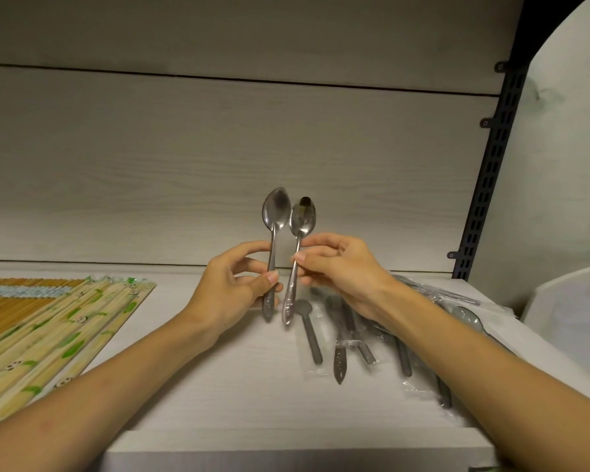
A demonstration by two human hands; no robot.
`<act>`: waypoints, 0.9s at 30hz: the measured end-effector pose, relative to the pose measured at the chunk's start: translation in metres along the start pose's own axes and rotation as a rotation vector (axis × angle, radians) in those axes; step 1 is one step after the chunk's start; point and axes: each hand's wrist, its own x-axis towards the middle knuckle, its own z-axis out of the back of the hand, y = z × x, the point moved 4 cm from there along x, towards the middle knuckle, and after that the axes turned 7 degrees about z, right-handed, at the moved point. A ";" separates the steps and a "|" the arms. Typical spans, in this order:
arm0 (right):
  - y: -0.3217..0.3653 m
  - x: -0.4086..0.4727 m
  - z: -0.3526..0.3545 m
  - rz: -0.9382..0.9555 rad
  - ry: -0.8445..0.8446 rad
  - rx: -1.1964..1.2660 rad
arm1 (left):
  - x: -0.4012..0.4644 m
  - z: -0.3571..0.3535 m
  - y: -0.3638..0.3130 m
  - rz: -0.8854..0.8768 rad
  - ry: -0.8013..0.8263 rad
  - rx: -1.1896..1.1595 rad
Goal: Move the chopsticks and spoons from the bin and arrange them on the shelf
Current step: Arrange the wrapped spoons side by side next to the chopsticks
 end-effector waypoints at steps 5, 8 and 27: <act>0.002 0.000 -0.003 0.024 0.040 0.024 | -0.001 -0.002 0.000 0.011 0.018 -0.017; 0.003 -0.002 -0.004 0.029 0.056 -0.011 | -0.001 0.000 0.000 0.032 0.022 -0.019; 0.041 0.005 0.034 0.320 -0.260 -0.600 | 0.005 0.010 0.002 0.006 -0.048 0.056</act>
